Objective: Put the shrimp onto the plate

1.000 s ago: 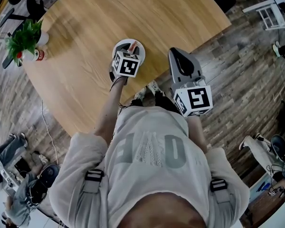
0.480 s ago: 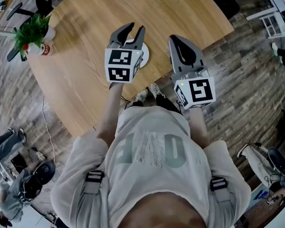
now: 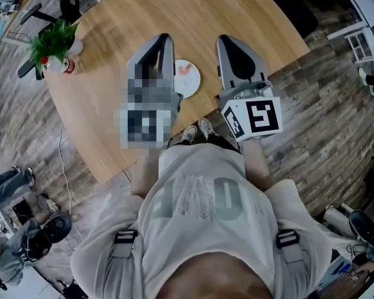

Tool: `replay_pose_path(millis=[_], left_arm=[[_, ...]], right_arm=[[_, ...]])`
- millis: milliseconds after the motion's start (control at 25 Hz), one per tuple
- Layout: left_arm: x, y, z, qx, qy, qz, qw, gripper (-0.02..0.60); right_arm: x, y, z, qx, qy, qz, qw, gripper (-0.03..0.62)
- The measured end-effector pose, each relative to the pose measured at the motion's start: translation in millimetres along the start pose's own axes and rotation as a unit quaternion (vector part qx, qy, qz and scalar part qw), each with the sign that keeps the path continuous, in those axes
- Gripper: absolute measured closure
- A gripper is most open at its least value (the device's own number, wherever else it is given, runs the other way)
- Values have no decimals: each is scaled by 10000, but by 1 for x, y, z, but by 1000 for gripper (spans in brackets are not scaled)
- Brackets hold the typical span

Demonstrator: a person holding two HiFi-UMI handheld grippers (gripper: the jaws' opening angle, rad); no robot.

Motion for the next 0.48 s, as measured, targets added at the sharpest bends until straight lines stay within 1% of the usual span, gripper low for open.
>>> replay_pose_path(millis=[40, 200, 320, 480], left_arm=[[-5, 1, -4, 77, 81, -28, 9999, 572], [-15, -2, -17, 348, 332, -125, 9988, 572], [-21, -6, -21, 328, 383, -225, 9985, 572], [-26, -6, -22, 294, 347, -283, 9986, 572]], right_arm=[[0, -2, -1, 13, -5, -32, 10000, 572], [-1, -8, 0, -211, -44, -83, 9997, 574], [-2, -11, 2, -122, -78, -136, 9998, 574], [0, -14, 3, -118, -105, -193, 9997, 574]])
Point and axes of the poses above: the fingertips, and each gripper's own axes: x forward along the fingers, y to its right, z out of its underside, the point moved 7 cm from there along -x, backward along the fingers, and after that the axes turned 14 degrees about z, right-handed, at the moved point
